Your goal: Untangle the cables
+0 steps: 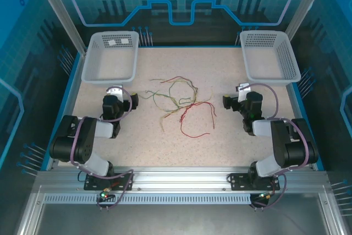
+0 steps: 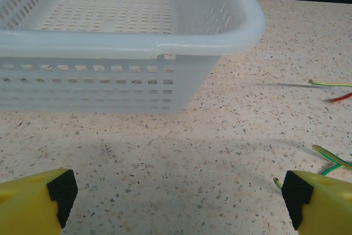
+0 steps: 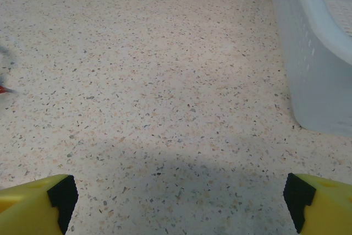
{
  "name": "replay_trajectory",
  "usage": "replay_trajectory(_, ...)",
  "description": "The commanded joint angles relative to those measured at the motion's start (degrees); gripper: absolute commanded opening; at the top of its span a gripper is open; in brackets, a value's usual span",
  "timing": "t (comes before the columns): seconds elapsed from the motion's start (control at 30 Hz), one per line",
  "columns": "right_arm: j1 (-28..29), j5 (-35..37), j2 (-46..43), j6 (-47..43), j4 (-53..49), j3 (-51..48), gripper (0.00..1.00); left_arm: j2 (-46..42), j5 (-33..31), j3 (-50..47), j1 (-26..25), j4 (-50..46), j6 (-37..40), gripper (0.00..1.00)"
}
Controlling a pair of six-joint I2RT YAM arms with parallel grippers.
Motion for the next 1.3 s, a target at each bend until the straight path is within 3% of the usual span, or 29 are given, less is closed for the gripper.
replay_trajectory(0.0,0.11,-0.19,-0.24,0.35,0.42,1.14,1.00,-0.65,1.68,1.24,0.59,-0.19,0.97,0.99)
replay_trajectory(0.57,-0.29,-1.23,-0.50,0.49,0.59,1.19,1.00,-0.85,1.34,1.09,0.65,0.46,1.04,0.99)
replay_trajectory(0.63,0.17,1.38,-4.81,0.86,-7.34,3.17,1.00,-5.24,0.56,-0.03,-0.06,-1.58,1.64,0.99)
replay_trajectory(0.73,-0.81,3.11,-12.89,8.07,-25.63,9.71,1.00,-17.27,-4.98,-0.41,-2.48,-10.02,2.09,0.99)
replay_trajectory(0.83,-0.76,-6.48,-21.43,18.58,-34.19,13.08,1.00,-33.36,-7.32,6.88,-6.34,-32.29,-7.07,0.99)
replay_trajectory(0.87,-0.62,-10.37,-22.71,20.59,-35.60,14.44,1.00,-35.35,-6.51,10.92,-6.94,-38.81,-11.18,0.98)
replay_trajectory(0.9,0.08,-16.19,-23.27,21.35,-36.02,15.83,0.96,-35.70,-2.75,15.54,-7.62,-44.43,-13.76,0.91)
replay_trajectory(0.97,4.13,-20.65,-21.17,20.29,-39.17,20.38,0.81,-32.05,1.91,24.51,-11.01,-54.44,-15.60,0.76)
replay_trajectory(1.1,16.40,-9.69,-6.05,14.37,-66.07,43.26,0.62,-18.82,4.06,40.72,-20.12,-71.71,-15.44,0.70)
replay_trajectory(1.2,19.52,-6.47,3.96,17.63,-75.01,54.03,0.61,-12.37,7.30,45.50,-24.78,-73.80,-15.02,0.65)
replay_trajectory(1.27,20.39,-9.52,7.32,19.48,-74.74,56.29,0.60,-9.62,9.02,46.25,-26.54,-72.94,-15.42,0.64)
